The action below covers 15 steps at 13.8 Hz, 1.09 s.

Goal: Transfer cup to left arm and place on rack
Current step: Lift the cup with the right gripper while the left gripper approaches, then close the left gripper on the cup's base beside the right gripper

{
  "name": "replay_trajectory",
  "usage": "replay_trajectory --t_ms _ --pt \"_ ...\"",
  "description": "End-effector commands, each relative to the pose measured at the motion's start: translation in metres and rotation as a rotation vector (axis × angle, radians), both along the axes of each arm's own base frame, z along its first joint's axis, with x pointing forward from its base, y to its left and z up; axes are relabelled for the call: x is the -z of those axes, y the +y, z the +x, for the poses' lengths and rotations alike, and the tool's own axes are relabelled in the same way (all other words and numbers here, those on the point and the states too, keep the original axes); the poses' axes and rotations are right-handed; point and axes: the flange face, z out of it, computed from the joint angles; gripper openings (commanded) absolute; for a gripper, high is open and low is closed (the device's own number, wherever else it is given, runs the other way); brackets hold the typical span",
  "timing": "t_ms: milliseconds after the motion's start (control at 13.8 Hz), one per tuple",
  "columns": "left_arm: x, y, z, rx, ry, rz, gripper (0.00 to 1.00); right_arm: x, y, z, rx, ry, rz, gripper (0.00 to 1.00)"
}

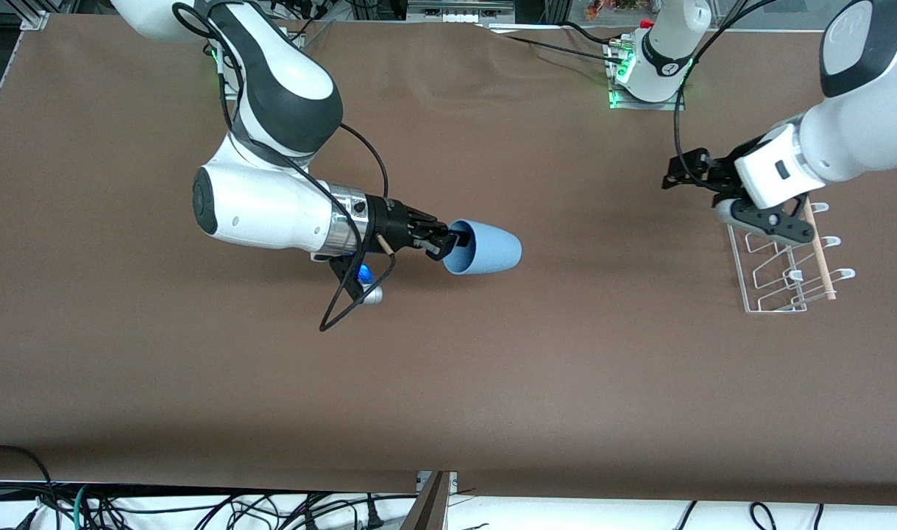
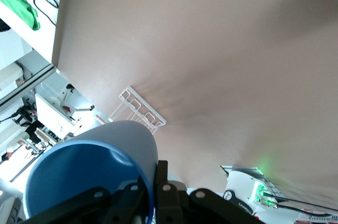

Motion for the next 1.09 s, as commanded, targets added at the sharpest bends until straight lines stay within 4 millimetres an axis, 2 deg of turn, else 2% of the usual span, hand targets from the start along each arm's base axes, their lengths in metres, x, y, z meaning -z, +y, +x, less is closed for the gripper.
replay_trajectory --t_ms 0,218,364,582,800,1018 --pt "-0.002 -0.023 0.014 0.133 -0.028 -0.142 1.0 -0.004 0.027 -0.017 -0.028 0.022 0.03 0.0" --pt "-0.003 -0.034 0.031 0.277 -0.174 -0.277 1.0 -0.004 0.046 -0.031 -0.043 0.059 0.063 0.0" --pt "0.001 -0.06 0.034 0.429 -0.266 -0.324 1.0 -0.004 0.057 -0.039 -0.051 0.078 0.071 0.0" --pt "-0.003 -0.091 0.032 0.564 -0.37 -0.381 1.0 -0.004 0.059 -0.04 -0.051 0.081 0.073 0.0" --pt "0.005 -0.13 0.019 0.673 -0.386 -0.482 1.0 -0.004 0.059 -0.04 -0.052 0.078 0.074 0.0" --pt "0.01 -0.154 0.014 0.733 -0.407 -0.509 1.0 -0.005 0.059 -0.04 -0.048 0.075 0.075 0.0"
